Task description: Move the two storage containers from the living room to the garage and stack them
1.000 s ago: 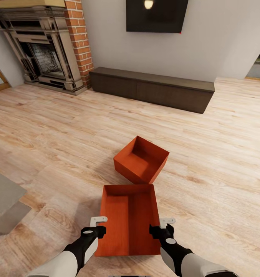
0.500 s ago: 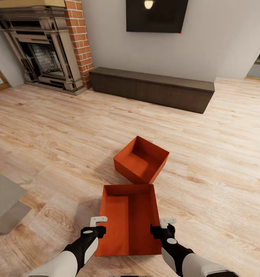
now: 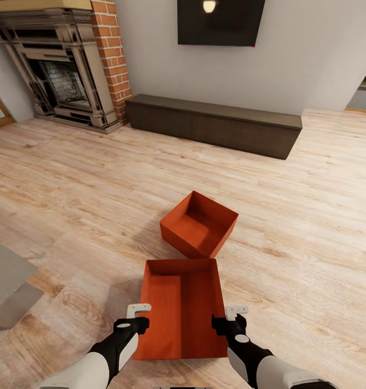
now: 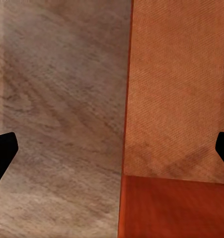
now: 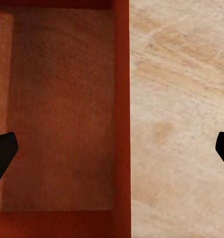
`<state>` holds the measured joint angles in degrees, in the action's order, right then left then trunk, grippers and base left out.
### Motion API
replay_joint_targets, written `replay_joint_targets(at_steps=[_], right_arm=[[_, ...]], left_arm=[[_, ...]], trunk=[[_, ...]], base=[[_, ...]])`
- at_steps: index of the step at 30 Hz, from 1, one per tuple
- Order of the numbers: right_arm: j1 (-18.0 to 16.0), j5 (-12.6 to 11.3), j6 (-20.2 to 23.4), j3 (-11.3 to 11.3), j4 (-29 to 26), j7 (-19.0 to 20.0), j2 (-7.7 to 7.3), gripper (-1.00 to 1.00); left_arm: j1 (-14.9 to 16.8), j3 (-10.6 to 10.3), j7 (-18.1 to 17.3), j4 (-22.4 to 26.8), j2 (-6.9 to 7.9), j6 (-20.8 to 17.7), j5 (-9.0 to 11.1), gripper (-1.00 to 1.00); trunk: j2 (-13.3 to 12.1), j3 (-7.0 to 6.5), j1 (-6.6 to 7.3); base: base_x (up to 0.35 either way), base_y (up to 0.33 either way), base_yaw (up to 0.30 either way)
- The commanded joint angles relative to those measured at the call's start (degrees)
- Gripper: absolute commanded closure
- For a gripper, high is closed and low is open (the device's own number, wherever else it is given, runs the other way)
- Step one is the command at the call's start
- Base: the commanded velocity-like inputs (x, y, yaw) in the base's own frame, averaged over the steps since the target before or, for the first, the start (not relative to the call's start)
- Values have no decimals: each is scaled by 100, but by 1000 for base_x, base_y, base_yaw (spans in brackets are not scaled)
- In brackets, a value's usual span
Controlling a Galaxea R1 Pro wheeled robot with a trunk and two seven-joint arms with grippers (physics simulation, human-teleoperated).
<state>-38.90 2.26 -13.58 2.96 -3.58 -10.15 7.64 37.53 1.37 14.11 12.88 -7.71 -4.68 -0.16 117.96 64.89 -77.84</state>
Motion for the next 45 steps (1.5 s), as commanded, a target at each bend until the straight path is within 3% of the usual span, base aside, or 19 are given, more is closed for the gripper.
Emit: replay_joint_targets(at_steps=[1,12,23,45], right_arm=[[-3,24,-9,29,6,-39,1,-100],[-3,8,-8,29,6,-39,1,-100],[-3,-22,-7,29,6,-39,1,-100],[-3,-23,-13,29,6,-39,2,-100]], left_arm=[[-1,12,14,13,-3,-33,-2,-100],[-1,20,13,13,-3,-33,7,-100],[-1,21,13,13,-3,-33,7,-100],[-1,21,13,13,-3,-33,7,-100]], trunk=[[1,4,1],[403,183,-219],[403,183,-219],[1205,542,-658]], base=[[0,0,0],[0,0,0],[0,0,0],[0,0,0]])
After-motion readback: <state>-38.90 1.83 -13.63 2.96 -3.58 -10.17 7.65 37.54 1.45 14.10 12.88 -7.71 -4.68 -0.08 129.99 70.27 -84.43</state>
